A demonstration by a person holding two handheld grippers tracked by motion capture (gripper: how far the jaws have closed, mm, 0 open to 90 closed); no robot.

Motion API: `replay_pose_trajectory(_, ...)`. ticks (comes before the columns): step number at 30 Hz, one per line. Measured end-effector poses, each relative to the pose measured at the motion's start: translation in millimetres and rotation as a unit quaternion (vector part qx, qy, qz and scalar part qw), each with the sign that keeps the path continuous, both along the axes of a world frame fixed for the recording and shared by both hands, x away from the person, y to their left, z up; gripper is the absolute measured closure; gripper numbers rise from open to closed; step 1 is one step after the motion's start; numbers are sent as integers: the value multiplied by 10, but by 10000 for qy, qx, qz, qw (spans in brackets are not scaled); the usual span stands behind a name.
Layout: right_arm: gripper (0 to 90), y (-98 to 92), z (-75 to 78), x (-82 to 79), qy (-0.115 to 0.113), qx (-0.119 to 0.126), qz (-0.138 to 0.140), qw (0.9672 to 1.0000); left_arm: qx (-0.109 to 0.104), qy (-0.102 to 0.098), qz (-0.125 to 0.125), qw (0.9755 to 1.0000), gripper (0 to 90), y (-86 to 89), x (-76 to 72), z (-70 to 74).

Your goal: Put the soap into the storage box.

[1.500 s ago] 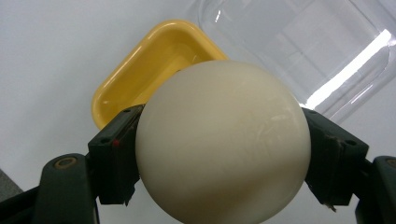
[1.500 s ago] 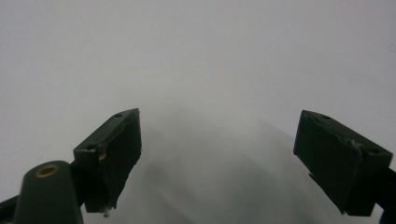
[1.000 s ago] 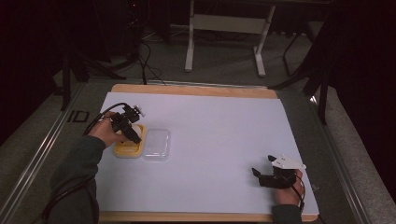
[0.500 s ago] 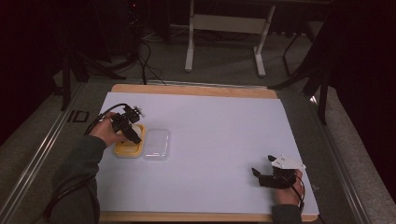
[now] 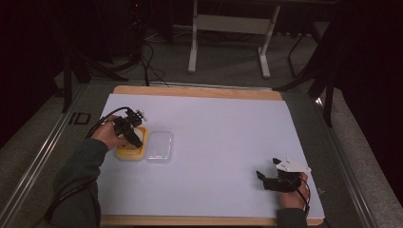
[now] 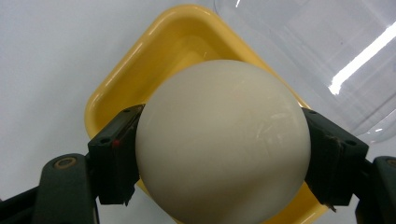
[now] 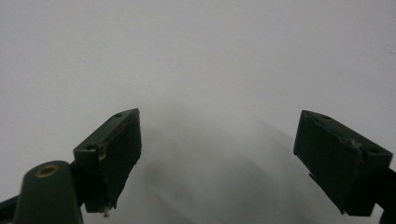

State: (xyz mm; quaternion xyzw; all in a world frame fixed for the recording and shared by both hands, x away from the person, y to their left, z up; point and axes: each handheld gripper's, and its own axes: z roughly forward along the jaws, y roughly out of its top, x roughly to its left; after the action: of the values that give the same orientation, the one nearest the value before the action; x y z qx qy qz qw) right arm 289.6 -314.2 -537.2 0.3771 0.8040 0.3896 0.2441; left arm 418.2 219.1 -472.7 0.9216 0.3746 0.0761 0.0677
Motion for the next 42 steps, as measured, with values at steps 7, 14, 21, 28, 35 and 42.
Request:
replay_pose_trajectory(7, 151, 5, -1, 0, 6, -24, 2, 10000, 165, 32, -178, 9997, 238, 23, -10, -66)
replay_pose_trajectory(14, 150, 5, -1, -1, 6, -21, -7, 10000, 161, 15, -207, 9997, 237, 52, 5, -106)
replay_pose_trajectory(21, 150, 5, 0, -2, 5, -24, -6, 10000, 15, -27, -259, 9997, 237, 60, 15, -138)
replay_pose_trajectory(28, 150, 5, -1, -2, -5, -23, -7, 10000, -66, 35, -199, 9998, 237, 89, 21, -202)
replay_pose_trajectory(35, 150, 9, -2, -2, -14, -46, 3, 10000, -246, 90, -74, 9996, 235, 135, 28, -218)
replay_pose_trajectory(42, 151, 9, -2, -4, -23, -40, -3, 10000, -262, 167, -71, 9995, 227, 138, 26, -232)
